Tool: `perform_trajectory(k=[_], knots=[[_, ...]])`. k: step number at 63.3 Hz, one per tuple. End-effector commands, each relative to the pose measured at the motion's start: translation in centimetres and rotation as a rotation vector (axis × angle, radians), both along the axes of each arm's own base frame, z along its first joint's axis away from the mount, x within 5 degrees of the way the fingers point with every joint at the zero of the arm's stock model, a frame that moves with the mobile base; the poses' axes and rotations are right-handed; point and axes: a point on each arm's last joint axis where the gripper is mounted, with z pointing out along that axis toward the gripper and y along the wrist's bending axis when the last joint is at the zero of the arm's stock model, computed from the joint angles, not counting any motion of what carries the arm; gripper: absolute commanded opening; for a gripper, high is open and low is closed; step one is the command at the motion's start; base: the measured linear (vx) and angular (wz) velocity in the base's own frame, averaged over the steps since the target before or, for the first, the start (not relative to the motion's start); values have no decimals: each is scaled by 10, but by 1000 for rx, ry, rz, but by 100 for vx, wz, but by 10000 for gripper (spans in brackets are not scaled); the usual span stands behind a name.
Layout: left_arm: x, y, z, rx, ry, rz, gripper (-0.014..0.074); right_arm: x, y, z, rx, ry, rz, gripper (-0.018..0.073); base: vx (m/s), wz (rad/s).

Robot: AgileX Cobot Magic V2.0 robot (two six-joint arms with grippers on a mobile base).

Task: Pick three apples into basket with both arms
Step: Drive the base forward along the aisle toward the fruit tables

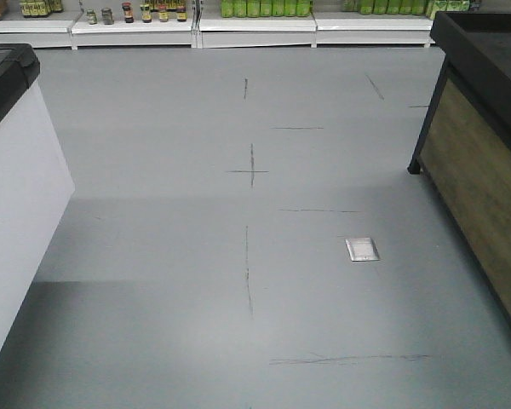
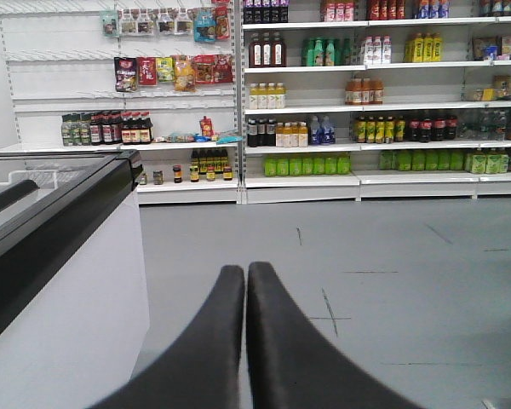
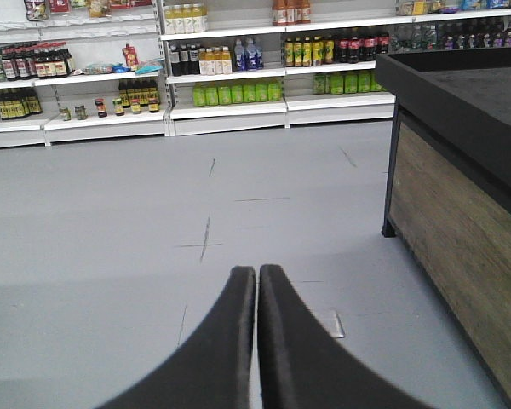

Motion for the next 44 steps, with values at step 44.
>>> perform_trajectory(k=[44], knots=[[-2, 1, 15, -10, -95, 11, -6, 0, 1, 2, -14, -68, 17, -5, 0, 0]])
